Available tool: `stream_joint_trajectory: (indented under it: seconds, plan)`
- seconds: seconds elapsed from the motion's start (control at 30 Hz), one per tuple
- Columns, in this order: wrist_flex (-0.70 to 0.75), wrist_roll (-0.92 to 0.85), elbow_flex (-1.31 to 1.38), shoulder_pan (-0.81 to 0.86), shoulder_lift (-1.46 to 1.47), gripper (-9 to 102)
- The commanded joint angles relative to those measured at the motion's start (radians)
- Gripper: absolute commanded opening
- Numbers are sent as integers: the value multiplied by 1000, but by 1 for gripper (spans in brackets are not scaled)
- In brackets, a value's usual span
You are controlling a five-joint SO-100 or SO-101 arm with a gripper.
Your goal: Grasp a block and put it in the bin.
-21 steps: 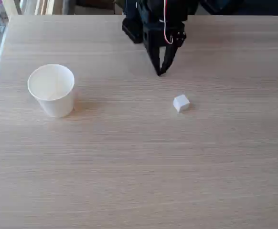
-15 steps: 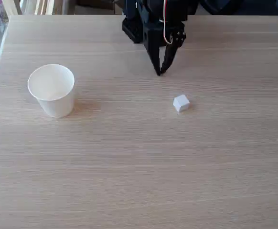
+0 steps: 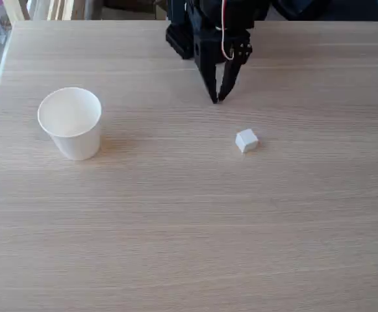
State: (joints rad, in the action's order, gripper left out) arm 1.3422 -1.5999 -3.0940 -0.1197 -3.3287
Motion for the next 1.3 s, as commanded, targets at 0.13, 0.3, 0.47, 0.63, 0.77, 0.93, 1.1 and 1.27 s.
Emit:
stream_joint_trajectory:
  seconds: [0.13, 0.3, 0.47, 0.63, 0.77, 0.93, 1.1, 1.27]
  plan:
    - [-8, -63, -12, 12, 0, 15]
    - [-8, -72, -9, 5, 2, 18]
    - [-43, -120, 18, 3, 44, 19]
    - [-95, -152, 100, -14, 155, 20]
    - [-147, -170, 184, -31, 279, 21]
    - [-229, -175, 287, -43, 454, 21]
    - [-307, -172, 364, -49, 626, 21]
    - [-445, -147, 396, -52, 775, 21]
